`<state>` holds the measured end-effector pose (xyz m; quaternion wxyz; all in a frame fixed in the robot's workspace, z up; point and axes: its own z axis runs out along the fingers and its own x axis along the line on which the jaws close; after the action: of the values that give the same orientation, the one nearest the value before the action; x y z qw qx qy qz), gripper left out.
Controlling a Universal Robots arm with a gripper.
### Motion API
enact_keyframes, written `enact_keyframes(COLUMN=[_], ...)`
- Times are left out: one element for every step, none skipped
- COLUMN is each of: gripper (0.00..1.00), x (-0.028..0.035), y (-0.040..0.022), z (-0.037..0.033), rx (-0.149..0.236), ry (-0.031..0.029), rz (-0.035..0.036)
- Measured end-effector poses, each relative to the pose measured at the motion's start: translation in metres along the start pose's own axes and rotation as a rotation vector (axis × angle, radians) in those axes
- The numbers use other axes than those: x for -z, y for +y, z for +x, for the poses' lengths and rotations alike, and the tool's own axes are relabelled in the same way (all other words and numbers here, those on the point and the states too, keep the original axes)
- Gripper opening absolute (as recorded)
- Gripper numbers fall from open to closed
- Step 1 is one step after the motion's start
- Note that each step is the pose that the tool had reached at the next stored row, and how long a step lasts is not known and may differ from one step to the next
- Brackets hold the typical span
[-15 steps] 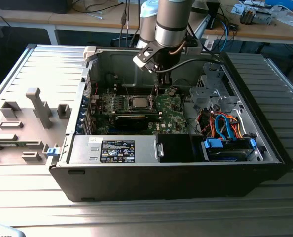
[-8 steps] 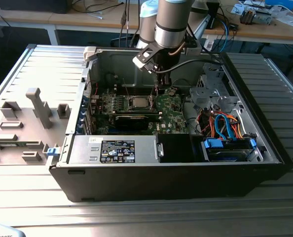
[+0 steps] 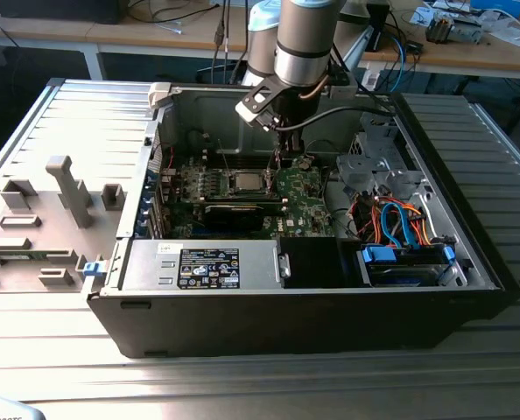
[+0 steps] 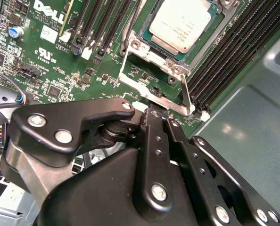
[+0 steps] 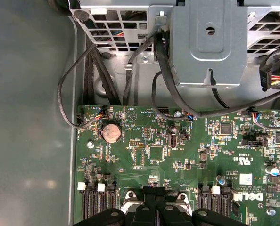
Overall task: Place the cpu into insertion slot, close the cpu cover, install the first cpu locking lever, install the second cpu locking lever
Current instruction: 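Close the cpu cover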
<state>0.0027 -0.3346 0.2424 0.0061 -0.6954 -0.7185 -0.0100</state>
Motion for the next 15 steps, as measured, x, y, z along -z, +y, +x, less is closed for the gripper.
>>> enact_keyframes(gripper=[0.11,0.11,0.11,0.11,0.11,0.11,0.11,0.11,0.11,0.11,0.11,0.11,0.11,0.11,0.11], x=[-0.0001,-0.0003,-0.0005,-0.0008,-0.0021,-0.0023,-0.0024,-0.0025,-0.0023,-0.0013,-0.0001,0.0017,0.0027,0.0030,0.0030], y=[0.0000,0.0000,0.0000,0.0000,-0.0004,-0.0025,-0.0045,-0.0058,-0.0057,-0.0058,-0.0058,-0.0062,-0.0070,-0.0083,-0.0092], z=[0.0000,0.0002,0.0004,0.0007,0.0012,0.0013,0.0014,0.0015,0.0016,0.0015,0.0016,0.0016,0.0017,0.0017,0.0018], rx=[0.000,0.000,0.000,0.000,0.000,0.000,0.000,0.000,0.001,0.001,0.001,0.000,0.001,0.001,0.001], ry=[0.0001,0.0002,0.0002,0.0001,-0.0001,-0.0003,0.0000,0.0001,0.0002,0.0000,-0.0001,-0.0002,-0.0002,0.0001,0.0001], rz=[0.0000,-0.0001,-0.0001,-0.0001,0.0000,0.0001,0.0000,-0.0006,-0.0010,-0.0012,-0.0015,-0.0025,-0.0040,-0.0059,-0.0067])
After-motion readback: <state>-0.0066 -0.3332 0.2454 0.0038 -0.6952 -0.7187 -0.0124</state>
